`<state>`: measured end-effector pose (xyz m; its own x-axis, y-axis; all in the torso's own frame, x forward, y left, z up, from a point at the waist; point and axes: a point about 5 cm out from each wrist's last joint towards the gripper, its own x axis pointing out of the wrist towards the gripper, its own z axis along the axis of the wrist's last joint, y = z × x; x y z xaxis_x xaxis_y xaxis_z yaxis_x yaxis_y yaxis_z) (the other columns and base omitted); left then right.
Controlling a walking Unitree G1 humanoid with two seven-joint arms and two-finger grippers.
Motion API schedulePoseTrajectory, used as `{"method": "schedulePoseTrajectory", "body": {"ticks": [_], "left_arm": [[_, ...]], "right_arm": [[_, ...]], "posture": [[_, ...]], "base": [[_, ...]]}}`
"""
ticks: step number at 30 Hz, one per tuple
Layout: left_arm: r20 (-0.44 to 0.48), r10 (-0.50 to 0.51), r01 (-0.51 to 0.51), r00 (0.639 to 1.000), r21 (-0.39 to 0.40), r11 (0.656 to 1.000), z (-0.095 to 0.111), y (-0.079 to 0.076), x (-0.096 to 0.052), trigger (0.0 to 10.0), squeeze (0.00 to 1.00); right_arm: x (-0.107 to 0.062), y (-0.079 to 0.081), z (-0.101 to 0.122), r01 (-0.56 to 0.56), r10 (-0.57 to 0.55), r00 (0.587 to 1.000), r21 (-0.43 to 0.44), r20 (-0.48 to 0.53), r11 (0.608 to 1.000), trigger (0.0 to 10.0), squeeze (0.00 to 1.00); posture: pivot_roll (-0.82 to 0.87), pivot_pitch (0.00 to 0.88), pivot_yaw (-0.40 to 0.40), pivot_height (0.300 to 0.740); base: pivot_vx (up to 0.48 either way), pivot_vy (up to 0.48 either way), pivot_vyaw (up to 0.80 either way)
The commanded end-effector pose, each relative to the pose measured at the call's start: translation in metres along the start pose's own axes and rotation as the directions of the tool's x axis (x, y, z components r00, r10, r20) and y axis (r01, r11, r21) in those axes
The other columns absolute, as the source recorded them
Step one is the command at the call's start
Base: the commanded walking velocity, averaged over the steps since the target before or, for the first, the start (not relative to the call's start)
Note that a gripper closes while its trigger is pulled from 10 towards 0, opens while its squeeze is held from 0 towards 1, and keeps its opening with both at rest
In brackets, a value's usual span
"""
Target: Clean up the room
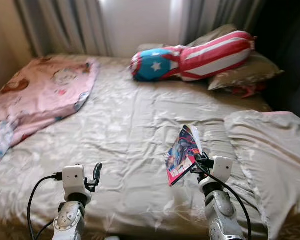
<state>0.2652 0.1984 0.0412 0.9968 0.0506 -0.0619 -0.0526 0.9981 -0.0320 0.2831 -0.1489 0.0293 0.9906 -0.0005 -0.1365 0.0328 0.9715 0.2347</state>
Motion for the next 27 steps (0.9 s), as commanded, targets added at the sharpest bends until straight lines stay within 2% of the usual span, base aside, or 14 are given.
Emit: {"method": "schedulePoseTrajectory", "body": {"ticks": [1, 6, 9, 11, 14, 15, 16, 18, 19, 22, 23, 24, 25, 27], "left_arm": [[-0.01, 0.014, -0.014, 1.0, 0.016, 1.0, -0.002, 0.006, -0.002, 10.0, 0.0], [-0.007, 0.015, -0.015, 1.0, 0.018, 1.0, -0.002, 0.006, -0.002, 10.0, 0.0], [-0.007, 0.014, -0.014, 1.0, 0.023, 1.0, -0.002, 0.006, -0.002, 10.0, 0.0], [-0.006, 0.011, -0.011, 1.0, 0.03, 1.0, -0.001, 0.006, -0.001, 10.0, 0.0], [-0.002, 0.003, -0.003, 1.0, 0.043, 0.999, 0.0, 0.007, -0.001, 10.0, 0.0], [-0.002, 0.003, -0.003, 1.0, 0.043, 0.999, 0.0, 0.007, -0.001, 10.0, 0.0], [0.001, -0.001, 0.001, 1.0, 0.05, 0.999, 0.001, 0.008, -0.002, 10.0, 0.0], [0.001, -0.003, 0.003, 1.0, 0.053, 0.999, 0.001, 0.008, -0.003, 10.0, 0.0], [0.0, -0.007, 0.007, 1.0, 0.06, 0.998, 0.001, 0.008, -0.004, 10.0, 0.0], [-0.004, -0.012, 0.012, 1.0, 0.073, 0.997, 0.001, 0.01, -0.006, 10.0, 0.0], [0.001, -0.013, 0.013, 1.0, 0.085, 0.996, 0.004, 0.012, -0.006, 10.0, 0.0], [0.004, -0.015, 0.014, 1.0, 0.091, 0.996, 0.005, 0.014, -0.006, 10.0, 0.0], [0.004, -0.015, 0.014, 1.0, 0.091, 0.996, 0.005, 0.014, -0.006, 10.0, 0.0], [0.007, -0.021, 0.02, 1.0, 0.104, 0.994, 0.008, 0.016, -0.007, 10.0, 0.0]], "right_arm": [[0.006, 0.005, 0.01, -0.013, 0.013, 0.999, 0.008, 0.05, 1.0, 10.0, 0.0], [0.007, 0.006, 0.011, -0.019, 0.018, 0.999, 0.007, 0.051, 1.0, 10.0, 0.0], [0.01, 0.012, 0.011, -0.063, 0.063, 0.997, 0.01, 0.04, 0.998, 10.0, 0.0], [0.013, 0.014, 0.01, -0.075, 0.073, 0.997, 0.074, 0.028, 0.994, 10.0, 0.0], [0.018, 0.012, 0.009, -0.058, 0.06, 0.998, 0.237, -0.001, 0.97, 10.0, 0.0], [0.018, 0.012, 0.009, -0.058, 0.06, 0.998, 0.237, -0.001, 0.97, 10.0, 0.0], [0.022, 0.011, 0.007, -0.059, 0.072, 0.997, 0.328, -0.027, 0.943, 10.0, 0.0], [0.024, 0.01, 0.006, -0.056, 0.071, 0.997, 0.349, -0.033, 0.935, 10.0, 0.0], [0.026, 0.009, 0.005, -0.055, 0.082, 0.995, 0.405, -0.05, 0.913, 10.0, 0.0], [0.029, 0.012, 0.001, -0.081, 0.129, 0.988, 0.412, -0.088, 0.907, 10.0, 0.0], [0.031, 0.016, -0.001, -0.096, 0.169, 0.98, 0.502, -0.103, 0.86, 10.0, 0.0], [0.033, 0.018, -0.001, -0.098, 0.179, 0.979, 0.547, -0.097, 0.831, 10.0, 0.0], [0.033, 0.018, -0.001, -0.098, 0.179, 0.979, 0.547, -0.097, 0.831, 10.0, 0.0], [0.036, 0.02, 0.001, -0.093, 0.187, 0.978, 0.616, -0.09, 0.782, 10.0, 0.0]], "posture": [[0.04, 0.0, -0.045, 0.657], [0.04, 0.0, -0.043, 0.657], [0.04, 0.0, -0.04, 0.657], [0.05, 0.0, -0.039, 0.657], [0.06, 0.0, -0.035, 0.657], [0.06, 0.0, -0.035, 0.657], [0.07, 0.0, -0.03, 0.657], [0.07, 0.0, -0.028, 0.657], [0.09, 0.0, -0.024, 0.657], [0.11, 0.0, -0.018, 0.657], [0.13, 0.0, -0.01, 0.657], [0.14, 0.0, -0.003, 0.657], [0.14, 0.0, -0.003, 0.657], [0.15, 0.0, 0.005, 0.657]], "base": [[0.0, 0.0, 0.0], [0.0, 0.0, 0.0], [0.0, 0.0, 0.0], [0.0, 0.0, 0.0], [0.0, 0.0, 0.0], [0.0, 0.0, 0.0], [0.0, 0.0, 0.0], [0.0, 0.0, 0.0], [0.0, 0.0, 0.0], [0.0, 0.0, 0.0], [0.0, 0.0, 0.0], [0.0, 0.0, 0.0], [0.0, 0.0, 0.0], [0.0, 0.0, 0.0]]}}
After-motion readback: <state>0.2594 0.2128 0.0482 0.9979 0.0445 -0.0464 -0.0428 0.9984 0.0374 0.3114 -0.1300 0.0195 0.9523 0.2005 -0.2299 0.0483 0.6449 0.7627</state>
